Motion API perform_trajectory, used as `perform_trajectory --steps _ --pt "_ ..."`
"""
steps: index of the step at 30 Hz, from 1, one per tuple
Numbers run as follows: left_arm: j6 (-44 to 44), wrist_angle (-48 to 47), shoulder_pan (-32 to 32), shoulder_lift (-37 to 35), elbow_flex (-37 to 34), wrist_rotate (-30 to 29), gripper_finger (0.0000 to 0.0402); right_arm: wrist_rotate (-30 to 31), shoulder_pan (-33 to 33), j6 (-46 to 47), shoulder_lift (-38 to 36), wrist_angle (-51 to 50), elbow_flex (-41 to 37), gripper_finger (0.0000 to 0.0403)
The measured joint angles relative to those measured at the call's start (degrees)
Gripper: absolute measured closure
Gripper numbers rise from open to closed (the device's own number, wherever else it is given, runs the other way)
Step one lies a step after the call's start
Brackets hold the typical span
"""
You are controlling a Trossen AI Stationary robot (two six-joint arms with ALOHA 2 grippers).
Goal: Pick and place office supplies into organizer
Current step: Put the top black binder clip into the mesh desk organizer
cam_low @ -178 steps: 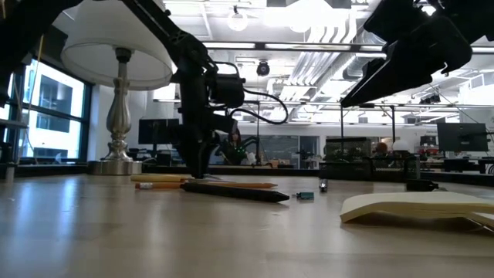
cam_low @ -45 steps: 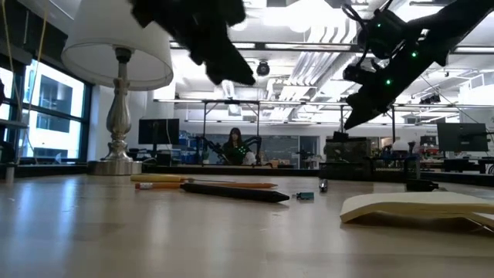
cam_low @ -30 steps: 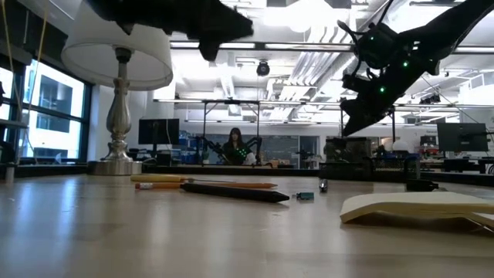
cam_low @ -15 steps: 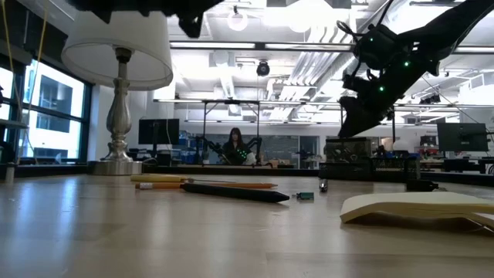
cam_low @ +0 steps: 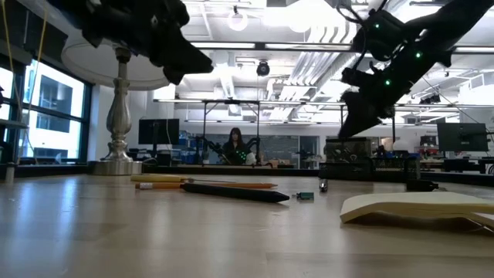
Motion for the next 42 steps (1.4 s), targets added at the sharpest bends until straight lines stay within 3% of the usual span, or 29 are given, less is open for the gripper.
perform_trajectory --steps 4,10,16,24,30,42 --pt "0.0 0.2 -0.1 0.0 0.0 0.1 0.0314 9.6 -1.2 1.9 0.0 -2.1 0.0 0.0328" --pt "0.5 0.1 -0.1 0.0 0.0 0.1 0.0314 1.1 -6.7 5.4 0.0 -3.0 0.0 0.0374" --pt "1.4 0.1 -0.1 0.0 0.0 0.1 0.0314 -3.6 -12.3 7.9 0.0 -3.3 0.0 0.0401" --pt "1.5 -0.8 -0.1 -0.2 1.2 0.5 0.0314 -9.6 -17.0 9.6 0.0 -1.8 0.0 0.0392" --pt "1.5 -4.2 -0.1 -0.2 2.7 1.6 0.0314 -9.0 -17.3 9.4 0.2 -2.9 0.0 0.0383" --pt "1.5 -4.7 -0.1 -0.5 2.7 1.6 0.0314 -6.0 -17.3 9.1 7.4 2.5 0.0 0.0276"
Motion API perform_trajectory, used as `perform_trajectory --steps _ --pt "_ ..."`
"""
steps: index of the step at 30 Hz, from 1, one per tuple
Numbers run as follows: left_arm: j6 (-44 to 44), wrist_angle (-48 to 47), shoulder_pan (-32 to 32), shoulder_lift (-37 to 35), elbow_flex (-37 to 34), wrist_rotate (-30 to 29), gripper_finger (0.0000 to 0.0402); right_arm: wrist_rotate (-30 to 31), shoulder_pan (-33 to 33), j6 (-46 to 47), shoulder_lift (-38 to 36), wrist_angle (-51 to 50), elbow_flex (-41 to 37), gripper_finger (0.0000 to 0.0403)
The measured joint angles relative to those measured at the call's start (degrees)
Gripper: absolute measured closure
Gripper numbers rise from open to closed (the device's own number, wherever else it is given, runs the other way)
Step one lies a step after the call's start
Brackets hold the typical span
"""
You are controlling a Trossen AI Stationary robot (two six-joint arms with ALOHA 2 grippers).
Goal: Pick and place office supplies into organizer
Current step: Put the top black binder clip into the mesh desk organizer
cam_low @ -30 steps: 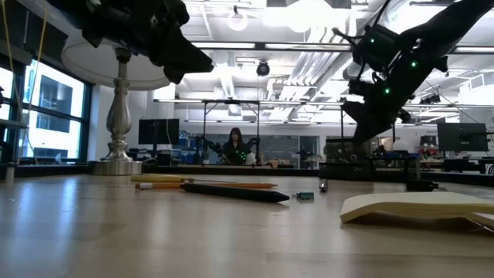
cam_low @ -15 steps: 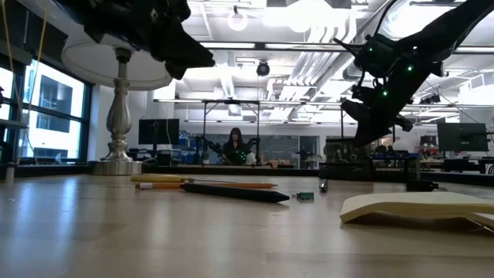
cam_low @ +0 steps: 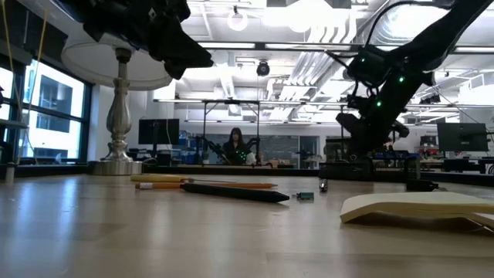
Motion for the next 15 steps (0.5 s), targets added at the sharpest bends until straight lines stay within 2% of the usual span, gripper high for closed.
perform_trajectory --steps 4,8,11,15 --pt "0.0 -0.1 0.0 -0.1 0.0 0.2 0.0314 2.0 0.0 -0.1 2.7 1.9 0.0 0.0269" --pt "0.1 -0.4 0.0 -0.1 0.0 0.2 0.0314 2.6 0.0 -1.0 3.5 2.1 0.1 0.0284" --pt "0.6 -0.5 0.0 -0.1 0.0 0.2 0.0314 2.6 0.0 -1.9 3.0 1.8 0.1 0.0316" --pt "0.7 -0.8 0.0 -0.1 0.0 0.2 0.0314 1.5 0.0 -3.8 2.6 1.5 0.0 0.0384"
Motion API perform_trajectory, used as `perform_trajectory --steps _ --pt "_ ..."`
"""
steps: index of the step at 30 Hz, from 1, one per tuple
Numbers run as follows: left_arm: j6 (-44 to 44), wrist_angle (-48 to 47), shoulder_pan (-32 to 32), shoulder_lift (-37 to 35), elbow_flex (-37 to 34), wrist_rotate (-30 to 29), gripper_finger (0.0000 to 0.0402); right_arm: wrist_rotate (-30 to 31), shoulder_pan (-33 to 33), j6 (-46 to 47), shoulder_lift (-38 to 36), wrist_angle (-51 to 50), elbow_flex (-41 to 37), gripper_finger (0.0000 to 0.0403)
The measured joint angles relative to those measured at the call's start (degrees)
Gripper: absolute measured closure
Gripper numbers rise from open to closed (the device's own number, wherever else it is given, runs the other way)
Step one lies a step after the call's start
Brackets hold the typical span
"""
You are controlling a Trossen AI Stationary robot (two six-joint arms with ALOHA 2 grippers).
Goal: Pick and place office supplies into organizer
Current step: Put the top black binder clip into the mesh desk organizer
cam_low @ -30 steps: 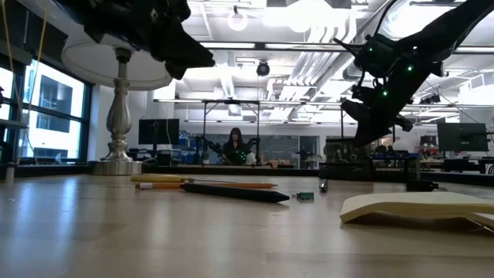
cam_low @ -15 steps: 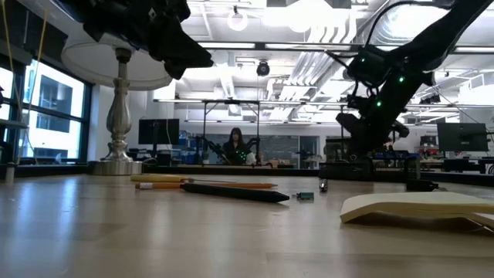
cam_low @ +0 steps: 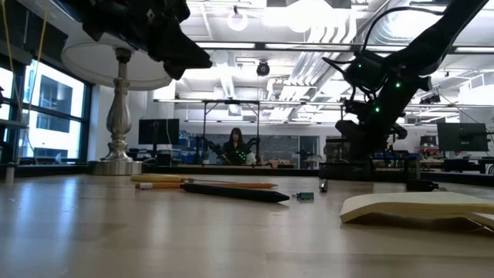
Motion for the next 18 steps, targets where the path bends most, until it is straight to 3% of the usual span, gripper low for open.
perform_trajectory --steps 11,18 --pt "0.0 -0.5 0.0 0.0 0.0 0.0 0.0314 -2.9 0.0 -0.8 -0.5 4.7 0.0 0.0396" --pt "0.0 -0.8 0.0 0.0 0.0 0.0 0.0314 0.3 0.0 -0.4 -2.5 9.7 0.0 0.0398"
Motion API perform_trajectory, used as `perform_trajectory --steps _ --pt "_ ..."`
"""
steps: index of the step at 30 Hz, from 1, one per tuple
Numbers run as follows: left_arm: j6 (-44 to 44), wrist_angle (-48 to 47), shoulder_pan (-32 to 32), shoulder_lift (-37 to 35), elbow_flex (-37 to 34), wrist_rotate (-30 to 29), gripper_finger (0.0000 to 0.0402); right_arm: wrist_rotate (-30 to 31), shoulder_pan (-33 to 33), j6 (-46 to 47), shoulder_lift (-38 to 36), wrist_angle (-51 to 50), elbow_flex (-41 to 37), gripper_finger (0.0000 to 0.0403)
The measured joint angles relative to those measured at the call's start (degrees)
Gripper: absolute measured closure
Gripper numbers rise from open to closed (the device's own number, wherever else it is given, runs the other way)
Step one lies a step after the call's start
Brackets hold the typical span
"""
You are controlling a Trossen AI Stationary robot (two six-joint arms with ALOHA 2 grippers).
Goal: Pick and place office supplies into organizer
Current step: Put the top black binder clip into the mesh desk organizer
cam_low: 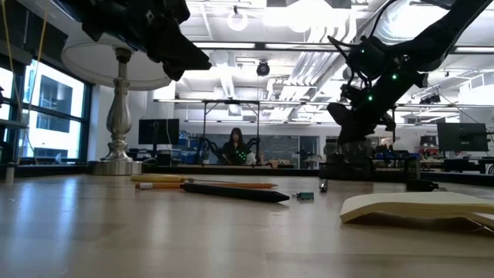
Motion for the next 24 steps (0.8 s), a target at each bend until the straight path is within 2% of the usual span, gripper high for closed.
perform_trajectory --steps 10,14,24 --pt "0.0 0.0 0.0 0.0 0.0 0.0 0.0314 2.4 0.4 1.7 0.1 3.0 0.0 0.04" --pt "-0.6 0.3 0.0 0.0 0.0 0.0 0.0314 3.5 1.9 6.0 0.1 3.2 0.0 0.04" --pt "-2.3 0.0 0.0 0.0 0.0 0.1 0.0314 14.8 7.7 15.8 0.6 2.8 0.0 0.0393"
